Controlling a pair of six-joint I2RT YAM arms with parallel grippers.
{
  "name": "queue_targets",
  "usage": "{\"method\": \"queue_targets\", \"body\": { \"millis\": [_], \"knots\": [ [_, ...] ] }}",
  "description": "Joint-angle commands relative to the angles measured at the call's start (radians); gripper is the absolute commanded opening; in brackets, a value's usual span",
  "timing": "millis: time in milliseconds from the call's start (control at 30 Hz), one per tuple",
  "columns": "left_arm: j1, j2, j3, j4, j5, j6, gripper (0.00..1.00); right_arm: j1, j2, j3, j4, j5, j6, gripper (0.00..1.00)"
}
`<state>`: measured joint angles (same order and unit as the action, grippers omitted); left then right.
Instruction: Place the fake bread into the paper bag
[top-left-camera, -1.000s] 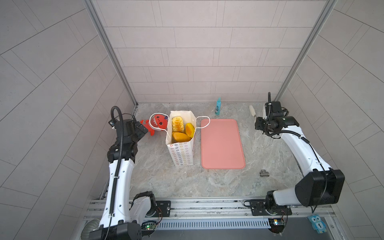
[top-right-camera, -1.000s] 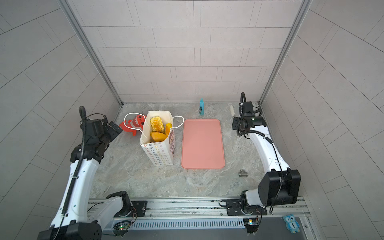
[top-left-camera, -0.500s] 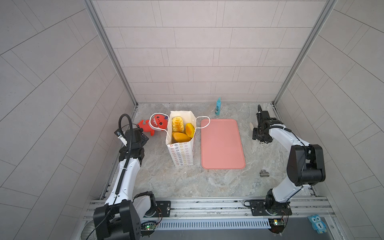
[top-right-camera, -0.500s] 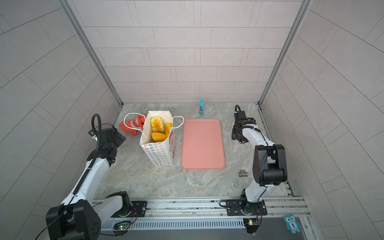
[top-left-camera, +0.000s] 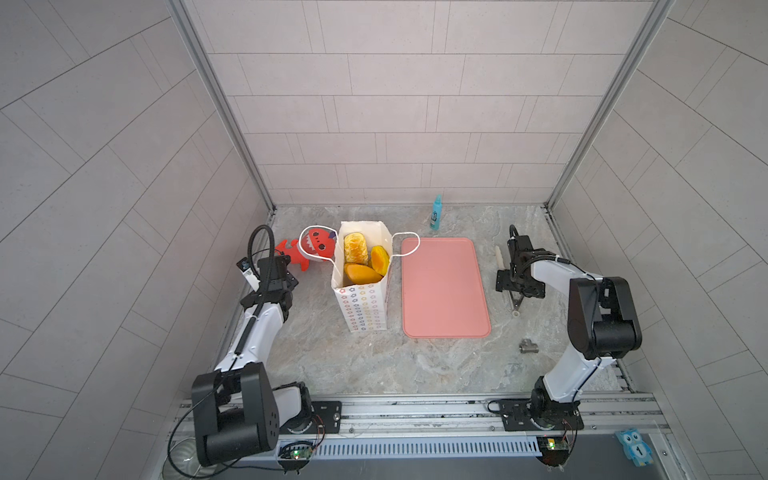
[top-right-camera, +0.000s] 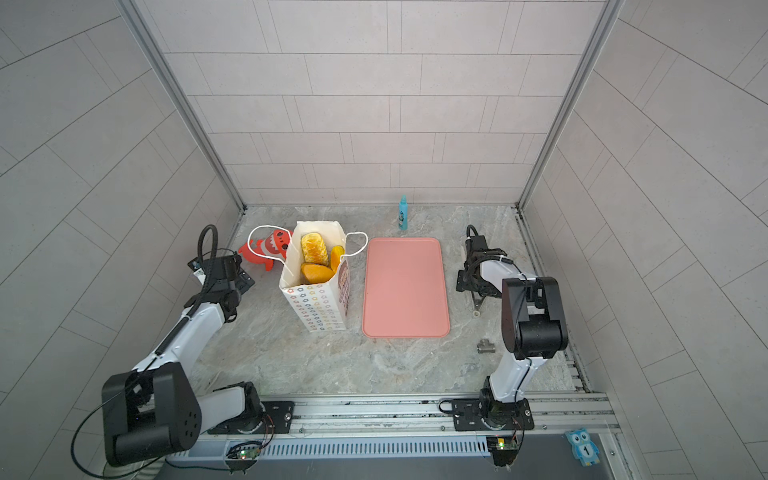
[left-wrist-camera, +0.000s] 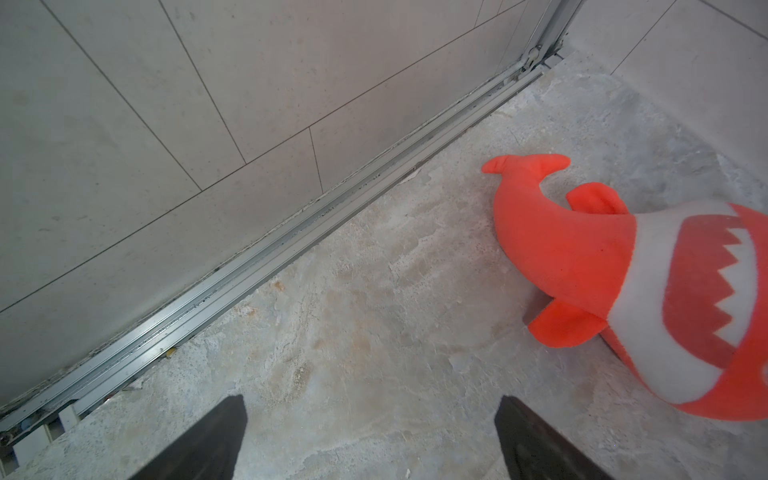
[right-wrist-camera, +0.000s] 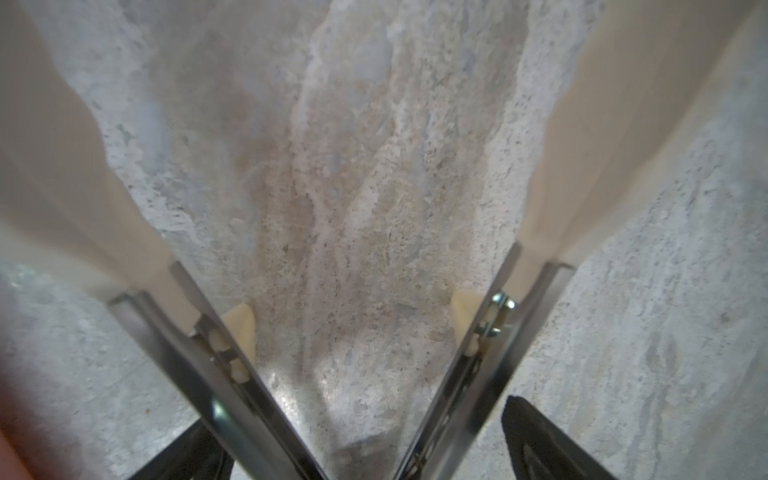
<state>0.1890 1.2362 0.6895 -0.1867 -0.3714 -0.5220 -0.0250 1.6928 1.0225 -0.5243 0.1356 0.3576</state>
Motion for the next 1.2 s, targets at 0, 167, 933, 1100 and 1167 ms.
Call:
{"method": "queue_targets", "body": {
  "millis": [0,167,933,1100,1167],
  "knots": [
    [-0.042,0.030,-0.012,0.056,-0.062,0.024,1.00,-0.004,-0.076,-0.035,0.058,0.080,0.027,0.99],
    [-0.120,0.084,-0.051,0.160,-0.133,0.067,1.00,0.005,-0.248,-0.168,0.254,0.191,0.028,0.99],
    [-0.249,0.260,-0.352,1.125,-0.137,0.411,1.00,0.109,-0.109,-0.719,1.622,0.147,-0.350,0.99],
    [-0.257,0.263,-0.251,0.922,-0.074,0.426,1.00,0.117,-0.106,-0.694,1.578,0.216,-0.338,0.99],
    [-0.257,0.314,-0.253,0.997,-0.075,0.442,1.00,0.117,-0.108,-0.678,1.542,0.244,-0.328,0.99]
  ]
}}
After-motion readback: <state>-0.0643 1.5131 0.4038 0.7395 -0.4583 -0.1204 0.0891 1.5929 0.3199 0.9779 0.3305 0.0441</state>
